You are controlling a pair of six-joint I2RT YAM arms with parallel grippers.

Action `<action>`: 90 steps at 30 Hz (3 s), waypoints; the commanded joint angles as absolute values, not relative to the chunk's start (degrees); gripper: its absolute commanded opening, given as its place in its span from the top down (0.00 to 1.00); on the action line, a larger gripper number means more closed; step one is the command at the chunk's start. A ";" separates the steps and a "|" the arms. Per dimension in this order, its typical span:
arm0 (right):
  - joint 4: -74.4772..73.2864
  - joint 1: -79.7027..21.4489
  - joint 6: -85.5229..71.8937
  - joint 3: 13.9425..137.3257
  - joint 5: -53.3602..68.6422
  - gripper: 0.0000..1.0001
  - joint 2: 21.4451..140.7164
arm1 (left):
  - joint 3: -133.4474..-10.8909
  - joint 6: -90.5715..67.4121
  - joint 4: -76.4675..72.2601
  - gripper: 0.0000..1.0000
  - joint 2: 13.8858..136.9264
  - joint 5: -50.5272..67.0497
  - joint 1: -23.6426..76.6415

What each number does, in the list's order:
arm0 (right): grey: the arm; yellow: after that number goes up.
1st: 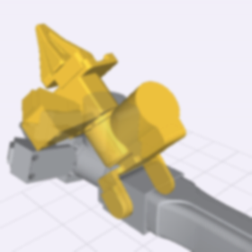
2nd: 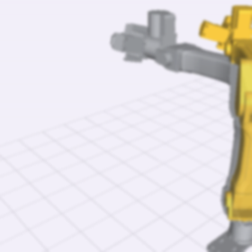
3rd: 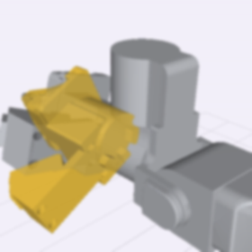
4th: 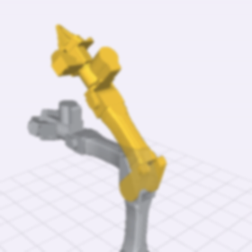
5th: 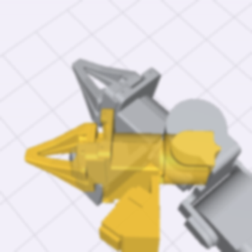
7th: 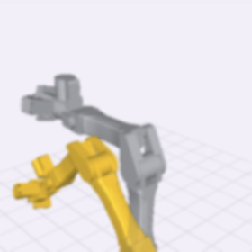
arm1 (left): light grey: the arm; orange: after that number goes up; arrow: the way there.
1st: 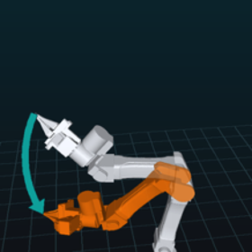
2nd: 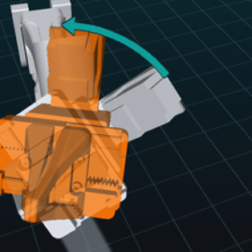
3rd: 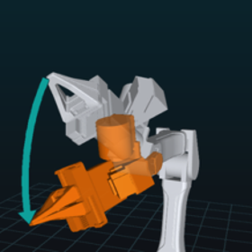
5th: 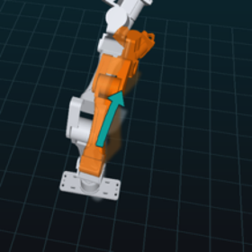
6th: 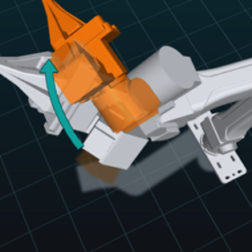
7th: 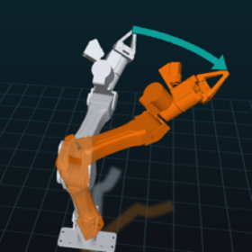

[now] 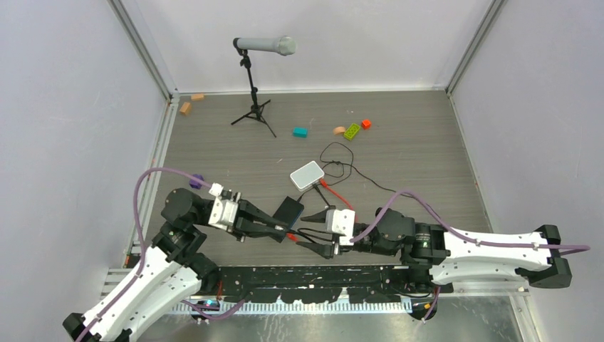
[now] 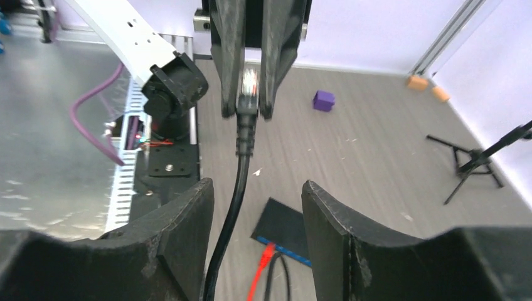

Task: Insert the plug into the switch port
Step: Pick up the connector from the center of the board.

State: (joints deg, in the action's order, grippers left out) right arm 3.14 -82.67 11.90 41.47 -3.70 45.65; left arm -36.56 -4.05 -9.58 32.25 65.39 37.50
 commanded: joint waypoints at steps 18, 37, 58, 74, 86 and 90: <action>16.71 -82.62 22.67 40.81 -3.25 0.68 49.08 | -30.26 -14.70 -25.06 1.00 29.72 62.27 37.65; 5.40 -82.62 12.29 45.00 -10.05 1.00 44.26 | -28.72 -7.75 -18.93 0.32 24.48 56.52 37.65; -1.16 -82.70 3.07 51.79 8.89 1.00 54.83 | -28.97 -4.83 -18.53 0.41 28.13 54.57 37.71; 1.76 -82.68 4.00 49.04 7.05 0.99 51.59 | -28.64 -7.66 -17.14 0.41 29.78 54.03 37.69; 1.67 -82.63 4.75 47.89 5.08 0.99 50.31 | -28.29 -15.61 -15.94 0.47 31.33 44.04 37.70; -0.32 -82.68 4.91 47.46 -1.09 1.00 50.25 | -32.70 -24.95 -5.69 0.49 34.93 26.36 37.64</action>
